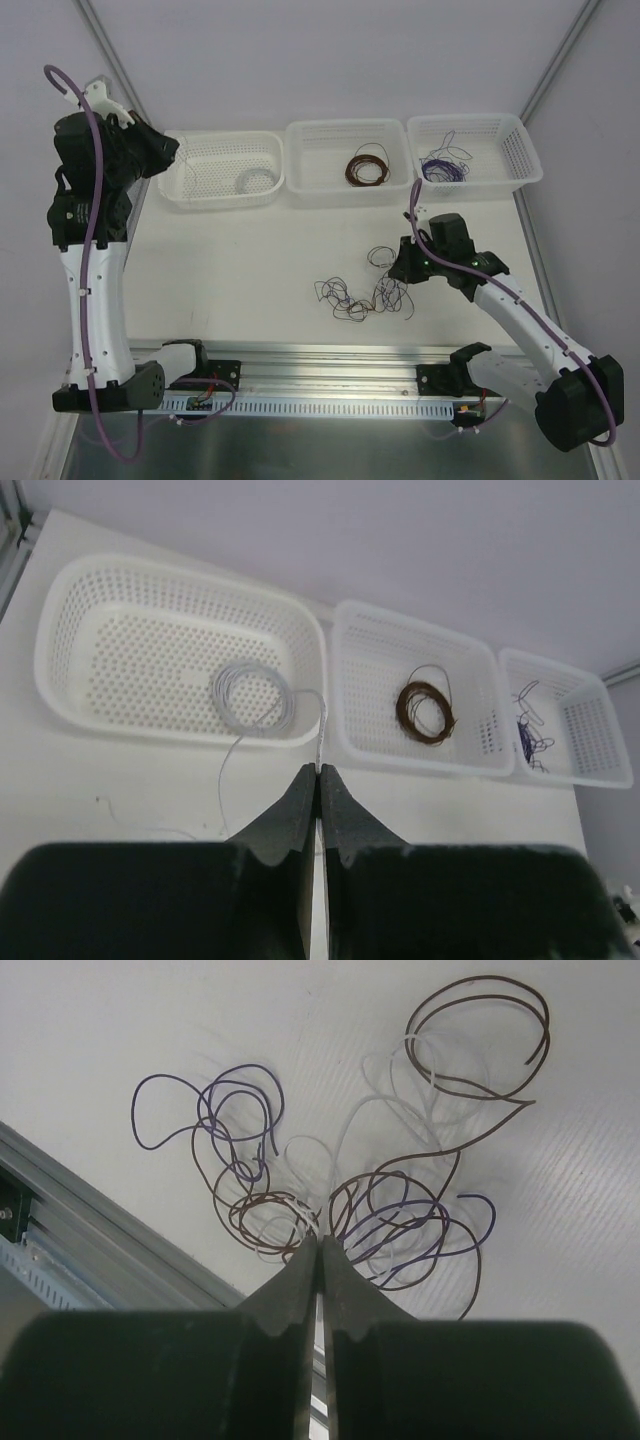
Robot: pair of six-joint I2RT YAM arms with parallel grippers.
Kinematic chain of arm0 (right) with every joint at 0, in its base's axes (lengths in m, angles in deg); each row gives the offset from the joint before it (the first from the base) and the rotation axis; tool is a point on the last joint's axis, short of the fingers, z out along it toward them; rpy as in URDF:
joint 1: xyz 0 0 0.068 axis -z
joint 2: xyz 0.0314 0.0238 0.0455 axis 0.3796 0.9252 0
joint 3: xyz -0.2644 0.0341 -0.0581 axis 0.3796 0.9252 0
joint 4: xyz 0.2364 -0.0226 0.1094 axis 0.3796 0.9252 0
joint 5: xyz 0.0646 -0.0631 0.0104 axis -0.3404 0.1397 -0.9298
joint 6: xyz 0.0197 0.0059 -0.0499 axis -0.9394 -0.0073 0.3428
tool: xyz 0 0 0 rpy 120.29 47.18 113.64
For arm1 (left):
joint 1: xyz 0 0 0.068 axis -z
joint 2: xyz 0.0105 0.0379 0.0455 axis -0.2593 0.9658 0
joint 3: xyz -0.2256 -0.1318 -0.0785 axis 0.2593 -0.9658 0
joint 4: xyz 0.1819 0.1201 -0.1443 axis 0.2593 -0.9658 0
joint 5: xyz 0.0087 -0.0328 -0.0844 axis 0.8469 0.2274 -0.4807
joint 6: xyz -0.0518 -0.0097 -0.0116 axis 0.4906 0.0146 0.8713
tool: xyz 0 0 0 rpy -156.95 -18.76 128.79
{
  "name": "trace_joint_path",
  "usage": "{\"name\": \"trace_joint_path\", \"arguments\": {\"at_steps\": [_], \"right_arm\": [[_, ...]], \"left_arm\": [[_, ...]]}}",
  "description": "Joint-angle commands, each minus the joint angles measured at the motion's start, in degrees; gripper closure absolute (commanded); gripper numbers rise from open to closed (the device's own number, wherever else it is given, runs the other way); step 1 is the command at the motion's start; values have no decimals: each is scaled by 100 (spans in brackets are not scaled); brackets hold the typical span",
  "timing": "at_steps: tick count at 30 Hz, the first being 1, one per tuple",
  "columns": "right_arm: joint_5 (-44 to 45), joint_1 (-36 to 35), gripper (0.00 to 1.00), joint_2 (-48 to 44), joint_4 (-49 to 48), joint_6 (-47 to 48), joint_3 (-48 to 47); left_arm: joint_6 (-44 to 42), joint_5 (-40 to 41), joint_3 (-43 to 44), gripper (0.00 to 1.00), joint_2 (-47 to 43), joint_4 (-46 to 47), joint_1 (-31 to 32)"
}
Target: Untangle the cables
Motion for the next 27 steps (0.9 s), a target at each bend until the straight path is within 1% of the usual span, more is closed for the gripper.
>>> {"name": "trace_joint_path", "arguments": {"at_steps": [1, 2, 5, 10, 11, 14, 18, 20, 21, 24, 27], "right_arm": [[-92, -204, 94, 40, -133, -169, 18], [-101, -248, 94, 58, -142, -178, 18], [-66, -433, 95, 102, -168, -178, 9], [-57, -583, 97, 93, -168, -178, 18], [-66, -592, 97, 85, -168, -178, 18], [-92, -609, 98, 67, -159, -178, 27], [-57, -662, 98, 32, -133, -178, 36], [-40, -662, 98, 32, -115, -178, 36], [-31, -662, 98, 32, -107, -178, 27], [-40, -662, 98, 75, -71, -310, -17], [4, -662, 98, 102, -63, -310, -52]], "left_arm": [[-151, -382, 758, 100, 508, 230, -13], [-160, -365, 1038, 100, 640, 283, -21], [-248, -399, 1452, 100, 1202, 546, -13], [-397, -444, 1726, 100, 2169, 1100, -13], [-424, -461, 1735, 100, 2301, 1353, -13], [-556, -479, 1727, 100, 2864, 1706, -13], [-757, -523, 1700, 100, 3820, 2312, -13], [-854, -505, 1700, 100, 4138, 2463, -13], [-942, -496, 1709, 100, 4435, 2524, -13], [-1057, -348, 1665, 100, 4850, 2578, -13], [-1197, -15, 1411, 99, 4948, 2578, -13]]}}
